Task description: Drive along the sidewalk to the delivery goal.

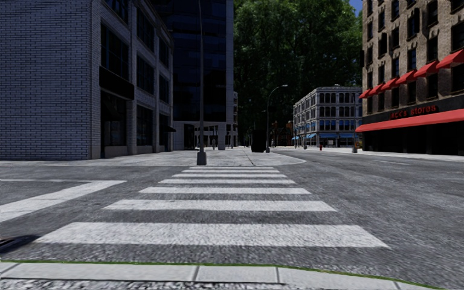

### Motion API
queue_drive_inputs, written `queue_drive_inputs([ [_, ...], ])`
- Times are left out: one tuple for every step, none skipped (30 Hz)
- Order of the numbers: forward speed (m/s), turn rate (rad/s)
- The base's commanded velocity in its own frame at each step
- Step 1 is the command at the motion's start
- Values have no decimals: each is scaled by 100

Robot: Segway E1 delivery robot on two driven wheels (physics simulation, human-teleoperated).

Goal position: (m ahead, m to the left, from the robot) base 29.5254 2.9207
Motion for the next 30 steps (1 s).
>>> queue_drive_inputs([
  [186,0],
  [186,0],
  [186,0],
  [186,0],
  [186,0],
  [186,0],
  [186,0],
  [186,0],
  [186,0],
  [186,0],
  [186,0],
  [186,0],
  [186,0],
  [186,0],
  [186,0],
  [186,0],
  [186,0],
  [186,0],
  [186,0],
  [186,0],
  [186,0],
  [186,0],
  [186,0],
  [186,0],
  [186,0],
  [186,0],
  [186,0],
  [186,0],
  [186,0],
  [186,0],
])
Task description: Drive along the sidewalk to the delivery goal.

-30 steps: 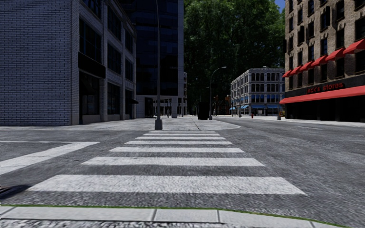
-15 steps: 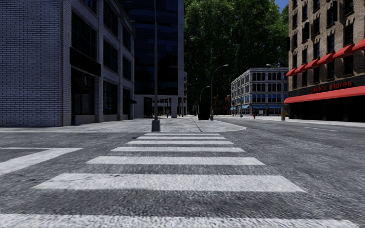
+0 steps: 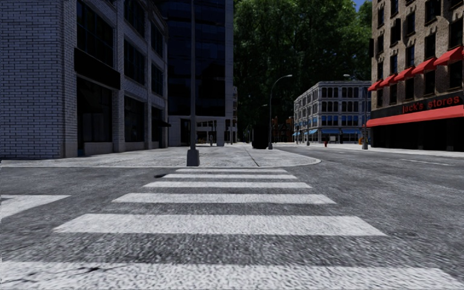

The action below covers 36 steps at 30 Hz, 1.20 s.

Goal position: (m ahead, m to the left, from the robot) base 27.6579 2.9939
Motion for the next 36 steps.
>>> queue_drive_inputs([
  [186,0],
  [186,0],
  [186,0],
  [186,0],
  [186,0],
  [186,0],
  [186,0],
  [186,0],
  [186,0],
  [186,0],
  [186,0],
  [186,0],
  [186,0],
  [186,0],
  [186,0],
  [186,0],
  [186,0],
  [186,0],
  [186,0],
  [186,0],
  [186,0],
  [186,0],
  [186,0],
  [186,0],
  [186,0],
  [186,0],
  [186,0],
  [186,0],
  [186,-45],
  [186,-67],
  [186,-78],
  [186,-81],
  [186,-81],
  [186,-9],
  [186,0],
  [186,0],
])
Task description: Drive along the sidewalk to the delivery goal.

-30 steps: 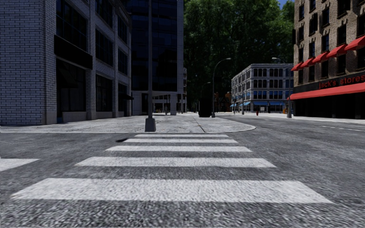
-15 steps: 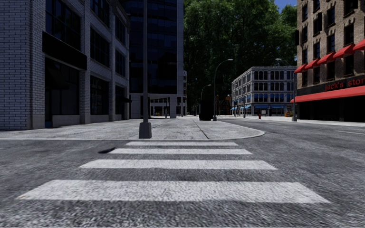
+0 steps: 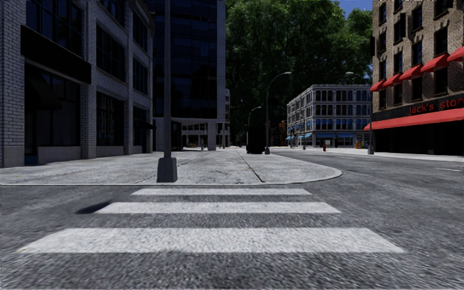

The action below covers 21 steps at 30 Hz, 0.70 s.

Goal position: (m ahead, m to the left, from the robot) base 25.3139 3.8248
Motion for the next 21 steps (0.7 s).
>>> queue_drive_inputs([
  [186,0],
  [186,0],
  [186,0],
  [186,0],
  [186,0],
  [186,0],
  [186,0],
  [186,0],
  [186,0],
  [186,0],
  [186,0],
  [186,0],
  [186,0],
  [186,0],
  [186,0],
  [186,0],
  [186,0],
  [186,0],
  [186,0],
  [186,0],
  [186,0],
])
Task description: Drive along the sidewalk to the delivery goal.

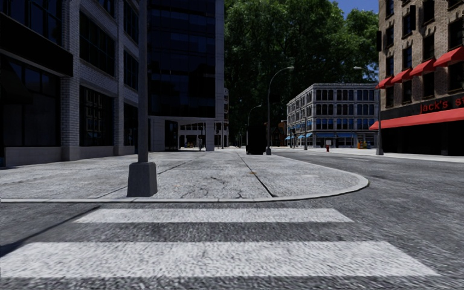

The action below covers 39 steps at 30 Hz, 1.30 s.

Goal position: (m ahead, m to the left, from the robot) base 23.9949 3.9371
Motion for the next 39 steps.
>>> queue_drive_inputs([
  [186,0],
  [186,0],
  [186,0],
  [186,0],
  [186,0],
  [186,0],
  [186,0],
  [186,0],
  [186,0],
  [186,0],
  [186,0],
  [186,0],
  [186,0],
  [186,0],
  [186,0],
  [186,0],
  [186,0],
  [186,0],
  [186,0],
  [186,0],
  [186,0],
  [186,0],
  [186,0],
  [186,0],
  [186,0],
  [186,0],
  [186,0],
  [186,0],
  [186,0],
  [186,0],
  [186,0],
  [186,0],
  [186,0],
  [186,0],
  [186,0],
  [186,0],
  [186,0],
  [186,0],
  [186,0],
])
